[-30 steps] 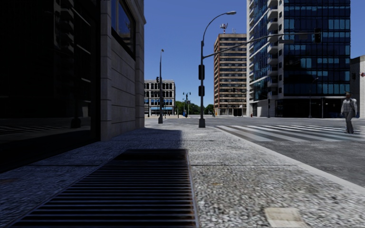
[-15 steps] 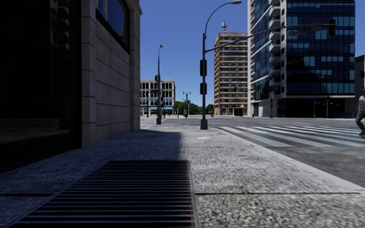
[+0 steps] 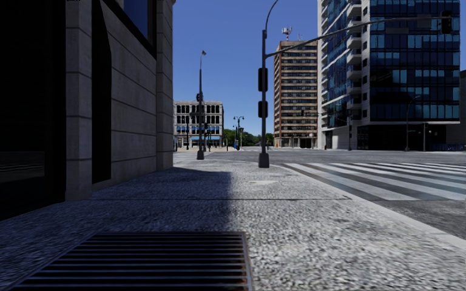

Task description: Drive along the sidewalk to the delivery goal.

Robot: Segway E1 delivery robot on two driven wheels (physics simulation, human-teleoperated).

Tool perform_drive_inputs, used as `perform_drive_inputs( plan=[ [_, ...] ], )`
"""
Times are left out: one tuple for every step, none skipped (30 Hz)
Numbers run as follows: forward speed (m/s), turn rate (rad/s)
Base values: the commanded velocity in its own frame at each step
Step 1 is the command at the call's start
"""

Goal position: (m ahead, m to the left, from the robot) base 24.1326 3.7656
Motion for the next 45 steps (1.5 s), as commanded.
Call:
perform_drive_inputs(
  plan=[
    [2.0, 0.0],
    [2.0, 0.0],
    [2.0, 0.0],
    [2.0, 0.0],
    [2.0, 0.0],
    [2.0, 0.0],
    [2.0, 0.0],
    [2.0, 0.0],
    [2.0, 0.0],
    [2.0, 0.0],
    [2.0, 0.0],
    [2.0, 0.0],
    [2.0, 0.0],
    [2.0, 0.0],
    [2.0, 0.0],
    [2.0, 0.0],
    [2.0, 0.0],
    [2.0, 0.0],
    [2.0, 0.0],
    [2.0, 0.0],
    [2.0, 0.0],
    [2.0, 0.0],
    [2.0, 0.0],
    [2.0, 0.0],
    [2.0, 0.0],
    [2.0, 0.0],
    [2.0, 0.0],
    [2.0, 0.0],
    [2.0, 0.0],
    [2.0, 0.0],
    [2.0, 0.0],
    [2.0, 0.0],
    [2.0, 0.0],
    [2.0, 0.0],
    [2.0, 0.0],
    [2.0, 0.0],
    [2.0, 0.0],
    [2.0, 0.0],
    [2.0, 0.0],
    [2.0, 0.0],
    [2.0, 0.0],
    [2.0, 0.0],
    [2.0, 0.0],
    [2.0, 0.0],
    [2.0, 0.0]
  ],
)
